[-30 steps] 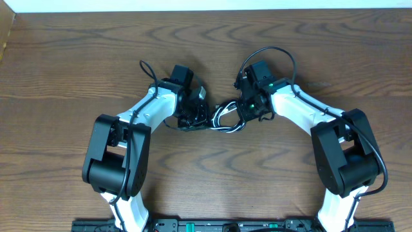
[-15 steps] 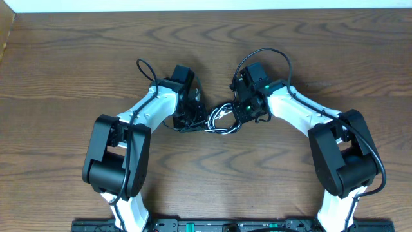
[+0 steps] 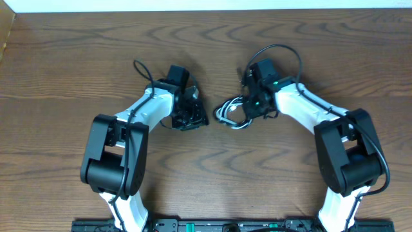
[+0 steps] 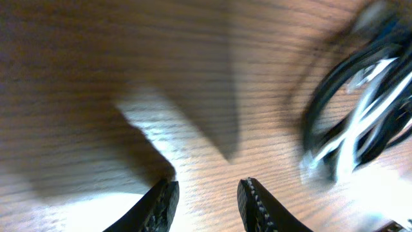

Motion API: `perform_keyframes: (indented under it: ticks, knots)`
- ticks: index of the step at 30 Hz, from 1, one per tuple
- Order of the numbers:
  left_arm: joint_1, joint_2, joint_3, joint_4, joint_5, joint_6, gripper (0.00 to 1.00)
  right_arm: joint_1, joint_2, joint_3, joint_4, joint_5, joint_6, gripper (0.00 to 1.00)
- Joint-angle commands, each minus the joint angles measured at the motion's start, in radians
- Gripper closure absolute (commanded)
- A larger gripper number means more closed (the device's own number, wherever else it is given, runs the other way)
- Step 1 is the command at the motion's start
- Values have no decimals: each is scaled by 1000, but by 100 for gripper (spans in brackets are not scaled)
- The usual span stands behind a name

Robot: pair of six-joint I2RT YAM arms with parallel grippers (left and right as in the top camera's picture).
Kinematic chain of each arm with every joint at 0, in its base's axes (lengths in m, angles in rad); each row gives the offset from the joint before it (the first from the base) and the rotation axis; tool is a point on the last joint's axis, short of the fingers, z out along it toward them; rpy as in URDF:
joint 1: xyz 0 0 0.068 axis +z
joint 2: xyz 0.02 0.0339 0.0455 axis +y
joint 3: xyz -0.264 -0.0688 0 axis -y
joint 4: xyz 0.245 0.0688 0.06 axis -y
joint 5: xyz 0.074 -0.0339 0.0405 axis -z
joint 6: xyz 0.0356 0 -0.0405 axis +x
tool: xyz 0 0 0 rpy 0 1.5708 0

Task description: Untangle cables

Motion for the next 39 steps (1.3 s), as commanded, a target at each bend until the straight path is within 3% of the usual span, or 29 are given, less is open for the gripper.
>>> perform_keyframes:
  ticks: [1, 9, 14, 24, 39]
  knots:
    - [14, 9, -21, 6, -61, -15, 63, -30, 2, 2, -6, 122, 16, 99]
    - [-5, 11, -21, 93, -50, -97, 62, -29, 2, 2, -6, 119, 15, 98]
    - [-6, 11, -21, 206, 46, -164, 57, -30, 2, 2, -6, 119, 16, 98]
    - [-43, 11, -21, 404, 69, -284, 57, -29, 2, 2, -7, 105, 16, 97]
    - [-140, 18, -23, 404, -76, -283, 57, -26, 2, 2, -7, 105, 15, 97]
